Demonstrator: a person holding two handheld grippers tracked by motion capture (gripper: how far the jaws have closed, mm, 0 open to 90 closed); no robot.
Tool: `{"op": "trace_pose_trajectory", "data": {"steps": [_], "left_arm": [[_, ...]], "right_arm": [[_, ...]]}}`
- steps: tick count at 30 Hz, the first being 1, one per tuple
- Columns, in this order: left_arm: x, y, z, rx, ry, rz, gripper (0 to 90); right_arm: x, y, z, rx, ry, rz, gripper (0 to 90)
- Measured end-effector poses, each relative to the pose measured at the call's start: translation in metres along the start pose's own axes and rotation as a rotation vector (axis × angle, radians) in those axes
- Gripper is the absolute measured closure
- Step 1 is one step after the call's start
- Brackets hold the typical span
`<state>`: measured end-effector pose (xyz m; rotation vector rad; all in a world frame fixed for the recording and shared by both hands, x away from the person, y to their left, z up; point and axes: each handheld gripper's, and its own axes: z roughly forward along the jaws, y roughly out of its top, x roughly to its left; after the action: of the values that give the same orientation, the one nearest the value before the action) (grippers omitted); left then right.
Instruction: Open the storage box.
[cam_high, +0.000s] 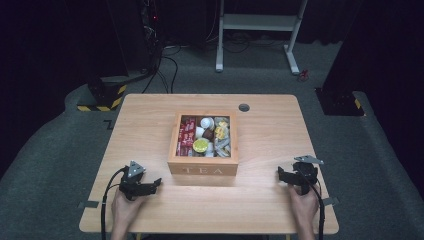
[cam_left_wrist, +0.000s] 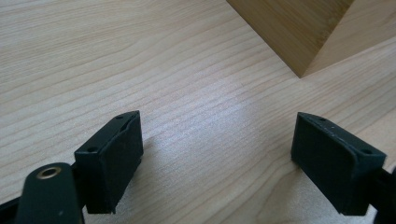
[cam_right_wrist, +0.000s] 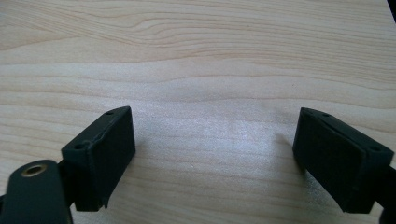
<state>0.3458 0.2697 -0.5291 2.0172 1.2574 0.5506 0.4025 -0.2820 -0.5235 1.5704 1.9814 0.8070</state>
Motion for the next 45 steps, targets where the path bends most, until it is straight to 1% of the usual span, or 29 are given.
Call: {"op": "trace_pose_trajectory", "data": {"steps": [11,17,20,25,30,31,32,33,34,35,36,37,39,41,43,44,45], "left_arm": [[-0.0005,0.0004,0.0006,0.002,-0.003,0.000,15.4],[-0.0026,0.0012,0.0014,0.006,0.010,-0.008,14.4],[-0.0025,0.0012,0.0014,0.005,0.009,-0.009,14.5],[-0.0028,0.0011,0.0014,0.002,0.012,-0.012,15.0],[-0.0035,0.0015,0.0012,-0.004,0.011,-0.011,18.5],[-0.0036,0.0016,0.0013,-0.009,0.006,-0.014,19.8],[-0.0033,0.0018,0.0012,-0.016,-0.013,-0.029,20.6],[-0.0033,0.0018,0.0012,-0.016,-0.013,-0.029,21.6],[-0.0033,0.0021,0.0011,-0.023,-0.029,-0.039,21.6],[-0.0036,0.0024,0.0012,-0.023,-0.028,-0.031,24.0],[-0.0052,0.0029,0.0017,-0.020,-0.013,-0.017,25.6],[-0.0058,0.0031,0.0020,-0.019,-0.010,-0.017,26.6],[-0.0056,0.0042,0.0022,-0.023,-0.027,-0.025,27.3],[-0.0049,0.0044,0.0016,-0.028,-0.051,-0.030,30.7],[-0.0053,0.0045,0.0010,-0.031,-0.055,-0.032,32.0],[-0.0055,0.0048,0.0005,-0.037,-0.069,-0.038,32.8],[-0.0055,0.0048,0.0005,-0.037,-0.069,-0.038,33.7]], "right_arm": [[0.0002,-0.0002,-0.0002,-0.001,0.001,-0.001,13.4],[0.0003,-0.0002,-0.0002,-0.001,0.001,0.000,13.4],[0.0003,-0.0002,-0.0002,-0.001,0.000,0.000,13.5],[0.0004,-0.0002,-0.0002,-0.001,0.000,0.000,13.5],[0.0004,-0.0002,-0.0003,-0.001,0.000,0.000,13.5],[0.0004,-0.0002,-0.0003,-0.002,0.000,0.000,13.5],[0.0005,-0.0003,-0.0003,-0.001,0.000,0.001,13.6],[0.0005,-0.0003,-0.0003,-0.001,0.000,0.001,13.6],[0.0004,-0.0003,-0.0003,-0.002,0.000,-0.001,13.5],[0.0003,-0.0003,-0.0002,-0.002,0.000,-0.003,13.6],[0.0005,-0.0003,-0.0003,-0.001,0.000,0.000,13.6],[0.0005,-0.0003,-0.0003,-0.001,0.000,0.001,13.6],[0.0003,-0.0004,-0.0002,-0.003,0.000,-0.002,13.6],[0.0003,-0.0003,-0.0002,-0.003,0.000,-0.003,13.6],[0.0004,-0.0003,-0.0003,-0.002,0.000,0.000,13.6],[0.0002,-0.0004,-0.0002,-0.003,0.000,-0.003,13.6],[0.0002,-0.0004,-0.0002,-0.003,0.000,-0.003,13.6]]}}
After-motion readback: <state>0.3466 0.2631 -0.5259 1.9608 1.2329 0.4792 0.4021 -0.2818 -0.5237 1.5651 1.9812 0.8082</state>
